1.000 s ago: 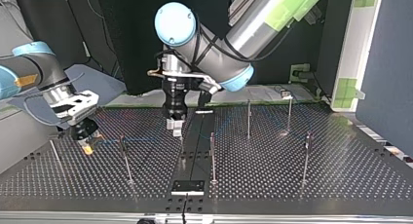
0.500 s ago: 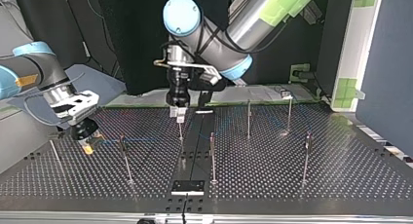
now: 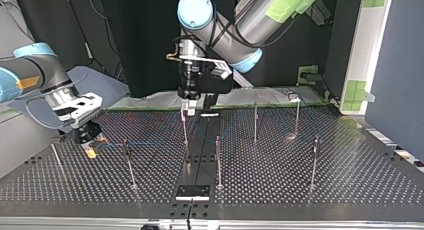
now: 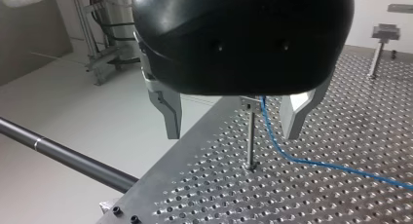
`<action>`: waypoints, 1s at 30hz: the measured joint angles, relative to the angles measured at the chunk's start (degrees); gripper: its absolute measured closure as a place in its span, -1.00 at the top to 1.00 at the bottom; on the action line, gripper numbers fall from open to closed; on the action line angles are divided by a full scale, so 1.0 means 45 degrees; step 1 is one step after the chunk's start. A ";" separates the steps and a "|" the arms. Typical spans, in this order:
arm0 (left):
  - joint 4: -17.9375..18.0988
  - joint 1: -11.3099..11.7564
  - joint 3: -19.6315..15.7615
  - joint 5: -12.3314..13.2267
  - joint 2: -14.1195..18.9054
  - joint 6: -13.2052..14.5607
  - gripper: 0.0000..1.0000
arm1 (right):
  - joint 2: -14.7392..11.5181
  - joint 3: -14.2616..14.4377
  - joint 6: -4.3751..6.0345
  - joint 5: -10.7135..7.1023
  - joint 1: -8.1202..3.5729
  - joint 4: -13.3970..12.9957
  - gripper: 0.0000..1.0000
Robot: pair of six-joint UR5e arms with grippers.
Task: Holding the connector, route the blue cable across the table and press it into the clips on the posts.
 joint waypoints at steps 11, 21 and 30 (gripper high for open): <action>0.1168 0.0011 -0.1167 0.0026 0.0003 0.0322 1.00 | 0.0000 -0.0004 -0.0045 0.0001 0.0015 0.0015 -1.00; 0.2245 0.0057 -0.2243 0.0021 -0.0281 0.0347 1.00 | 0.0000 -0.0004 -0.0034 0.0010 0.0017 0.0015 -1.00; 0.3318 -0.0130 -0.3318 0.0000 -0.1197 0.0383 1.00 | 0.0002 -0.0001 -0.0033 0.0020 0.0018 0.0015 -1.00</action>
